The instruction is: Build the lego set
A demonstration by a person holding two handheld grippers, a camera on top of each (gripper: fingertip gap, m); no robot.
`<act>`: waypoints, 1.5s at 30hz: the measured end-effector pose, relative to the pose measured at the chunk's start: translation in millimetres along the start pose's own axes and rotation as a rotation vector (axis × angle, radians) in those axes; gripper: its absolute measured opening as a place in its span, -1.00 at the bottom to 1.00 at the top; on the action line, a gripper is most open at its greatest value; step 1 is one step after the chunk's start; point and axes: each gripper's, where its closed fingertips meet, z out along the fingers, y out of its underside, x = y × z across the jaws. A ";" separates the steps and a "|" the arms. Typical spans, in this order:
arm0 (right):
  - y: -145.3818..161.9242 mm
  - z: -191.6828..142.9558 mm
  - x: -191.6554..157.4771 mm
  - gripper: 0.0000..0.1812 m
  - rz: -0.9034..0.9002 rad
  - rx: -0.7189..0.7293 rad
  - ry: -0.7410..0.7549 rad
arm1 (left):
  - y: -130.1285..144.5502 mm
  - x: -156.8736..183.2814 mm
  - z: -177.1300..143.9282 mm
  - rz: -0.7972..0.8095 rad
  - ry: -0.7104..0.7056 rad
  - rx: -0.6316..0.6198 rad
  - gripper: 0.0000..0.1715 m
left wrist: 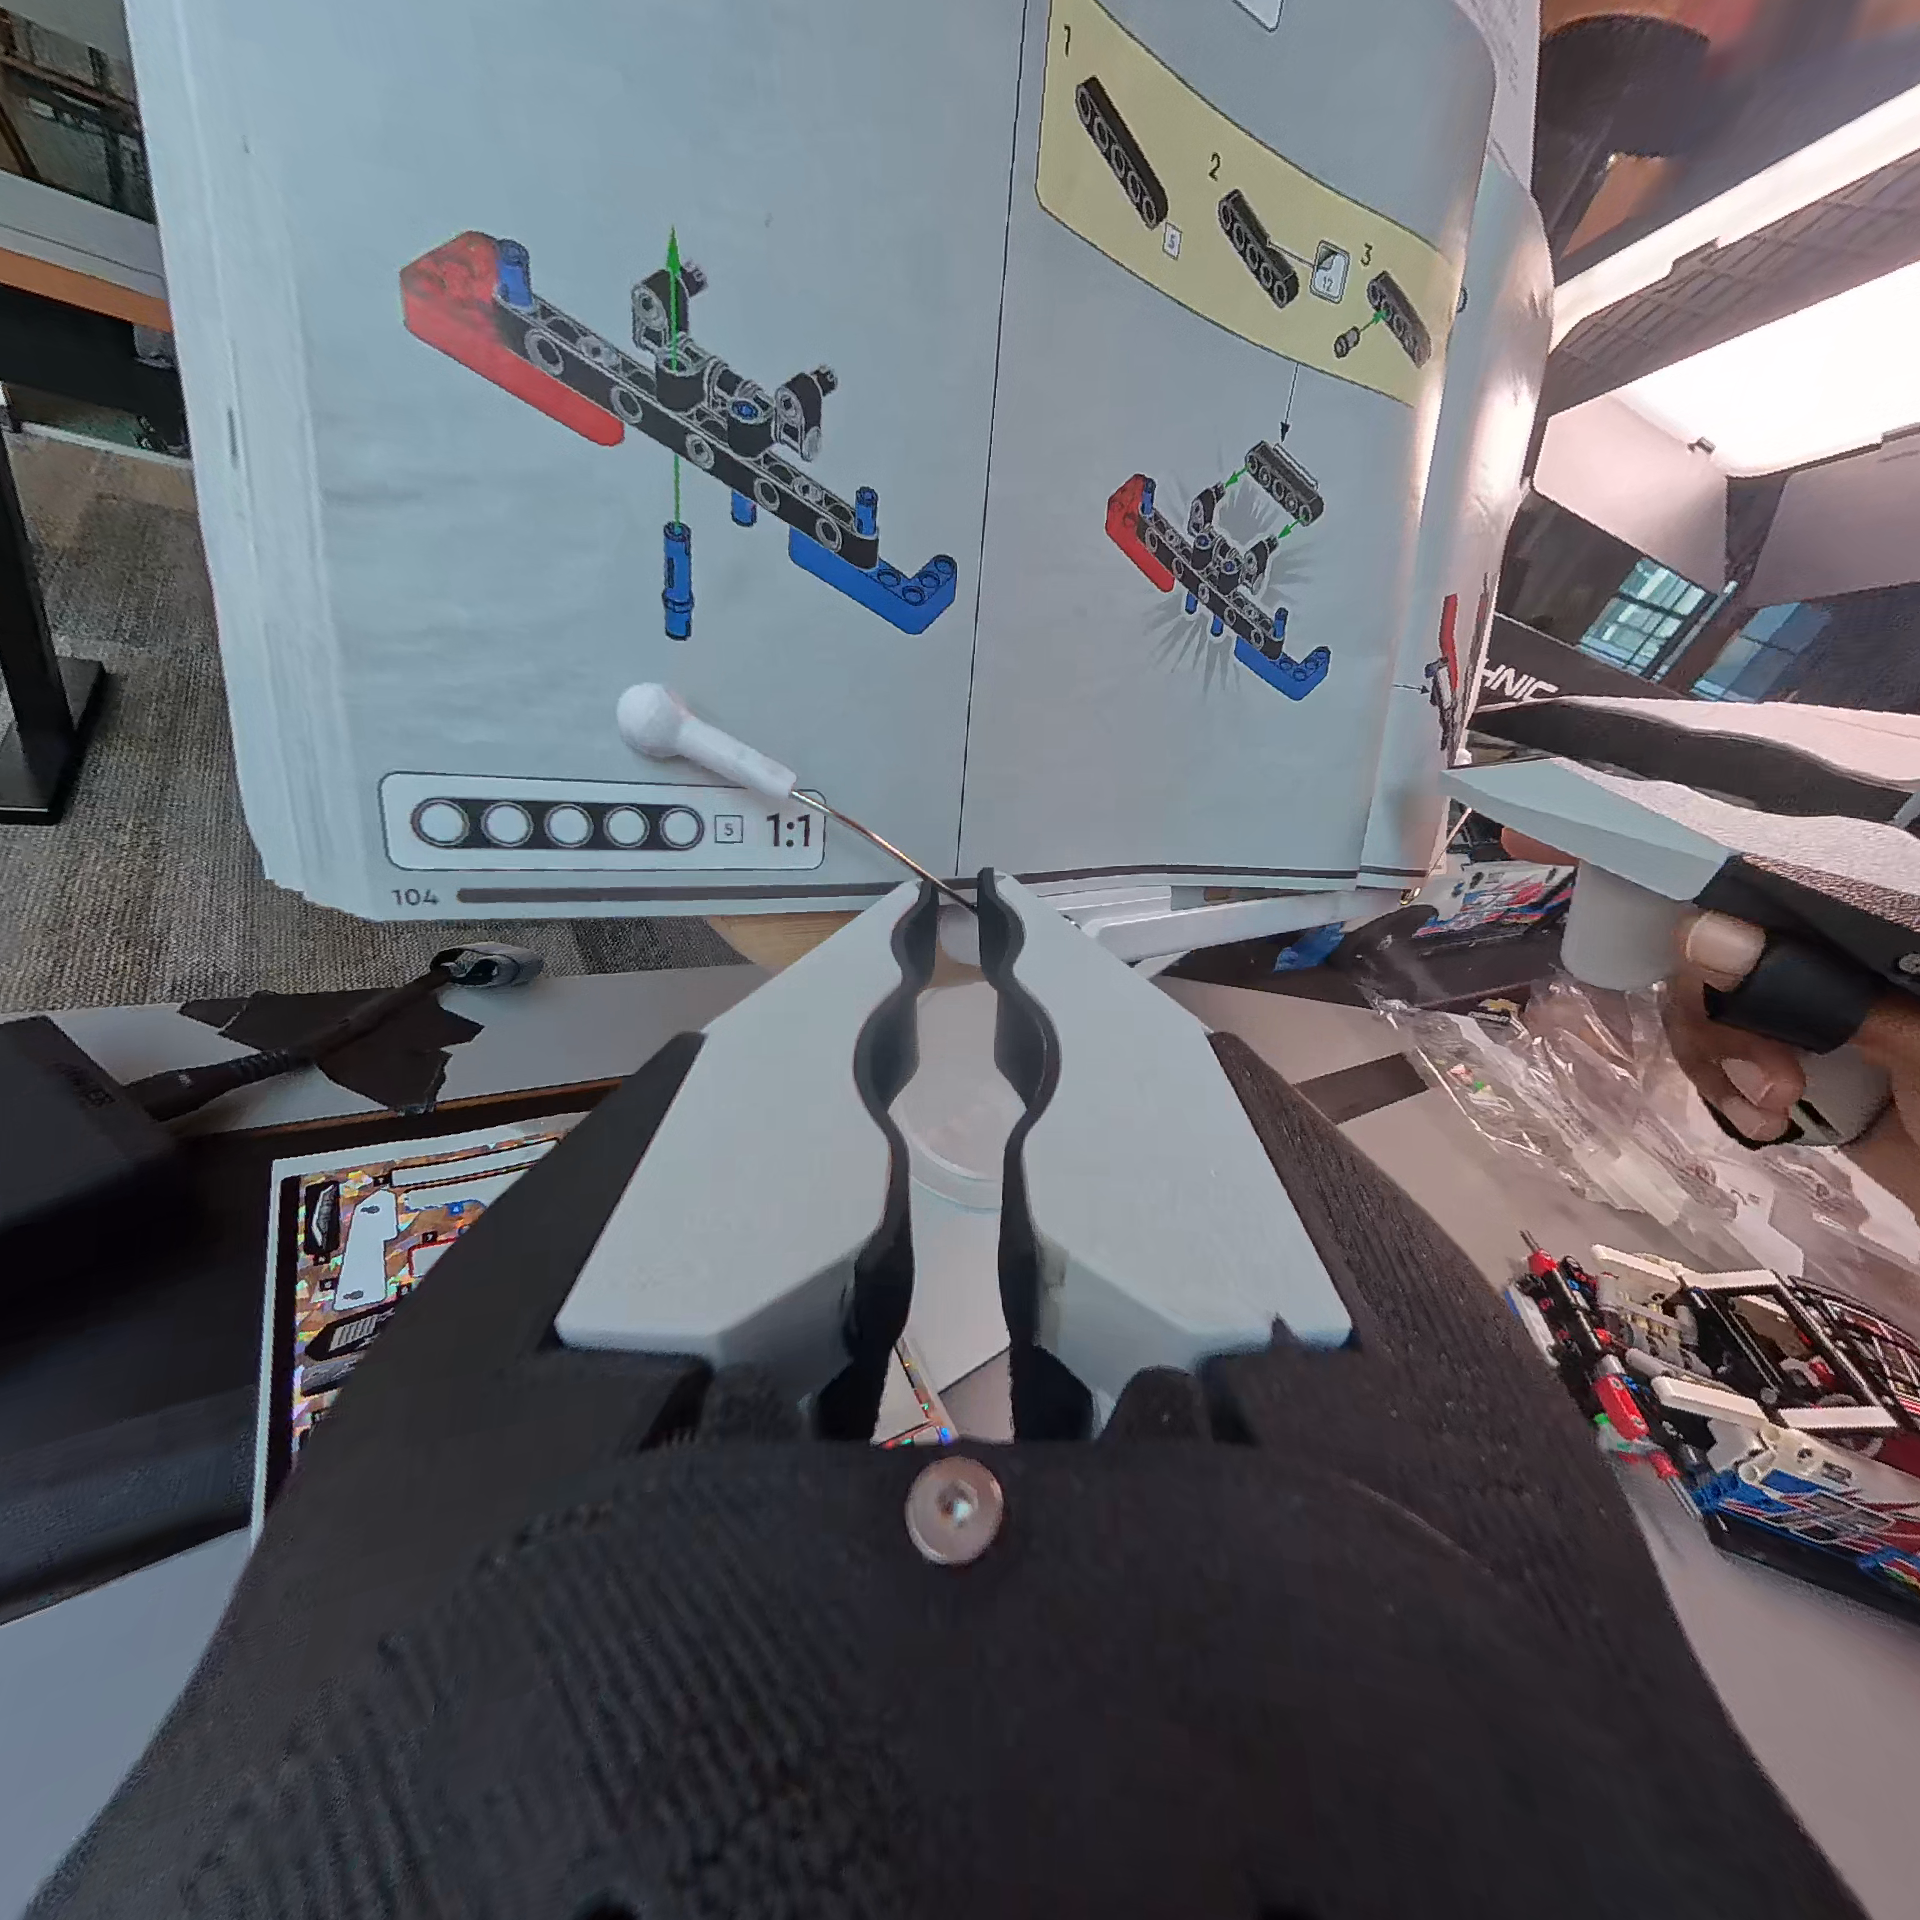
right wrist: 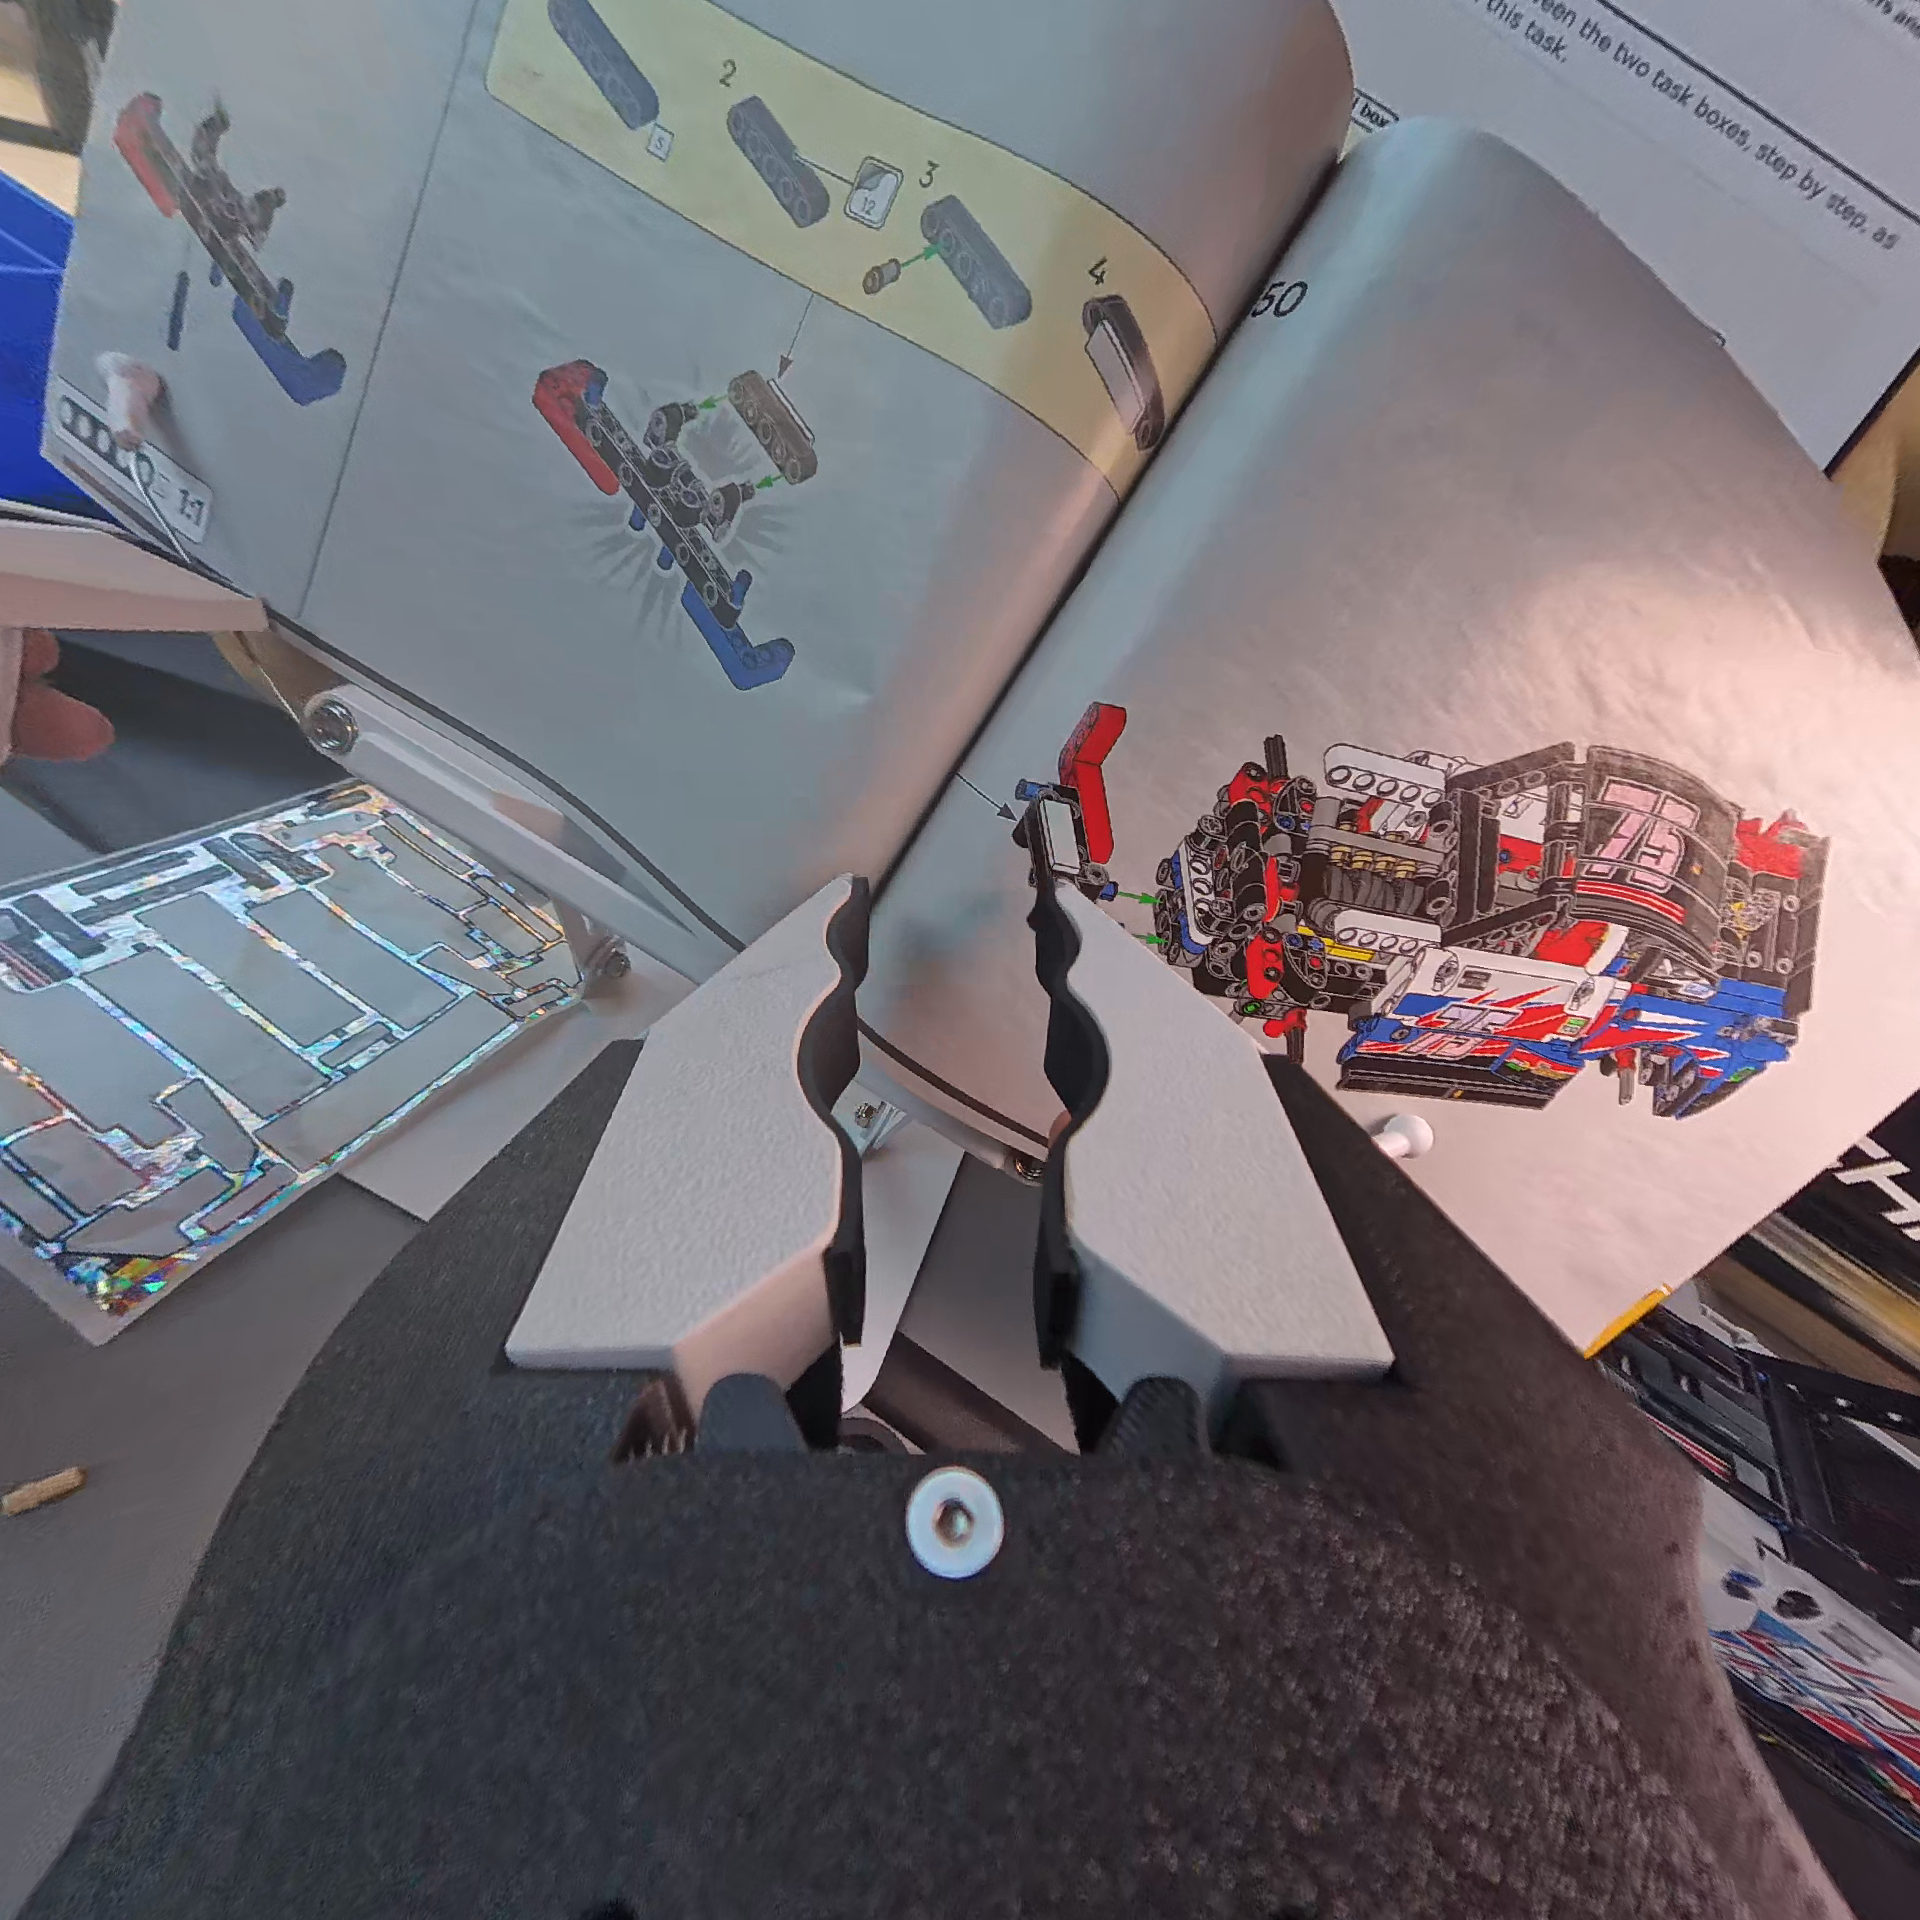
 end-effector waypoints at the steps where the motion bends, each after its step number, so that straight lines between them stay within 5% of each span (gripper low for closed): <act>1: -2.6 -1.4 -1.6 -0.67 -0.007 0.004 -0.007 | 1.1 -0.5 -0.5 -0.003 -0.002 -0.012 -0.93; 13: -5.6 0.9 -24.5 -0.67 -0.063 -0.013 -0.065 | 8.5 -2.7 -5.0 -0.163 0.017 0.011 -0.92; 21: 3.2 6.0 -26.3 -0.67 -0.042 -0.047 -0.074 | 22.9 -3.0 -9.4 -0.461 0.099 0.058 -1.00; 30: -3.1 12.2 -31.8 -0.64 -0.042 -0.037 -0.052 | 31.9 0.9 -23.8 -0.423 0.144 0.053 -1.00; 36: -38.6 23.7 -55.4 -0.31 -0.042 0.013 -0.026 | 21.6 -26.7 -37.7 -0.417 0.007 0.146 -0.97; 42: -64.9 58.2 -78.6 0.24 -0.081 -0.010 0.089 | 0.3 -31.0 -55.9 -0.325 -0.059 0.241 -0.92; 45: -62.6 72.2 -81.5 0.23 -0.130 -0.024 0.154 | -3.6 -24.8 -58.5 -0.257 -0.066 0.244 -0.91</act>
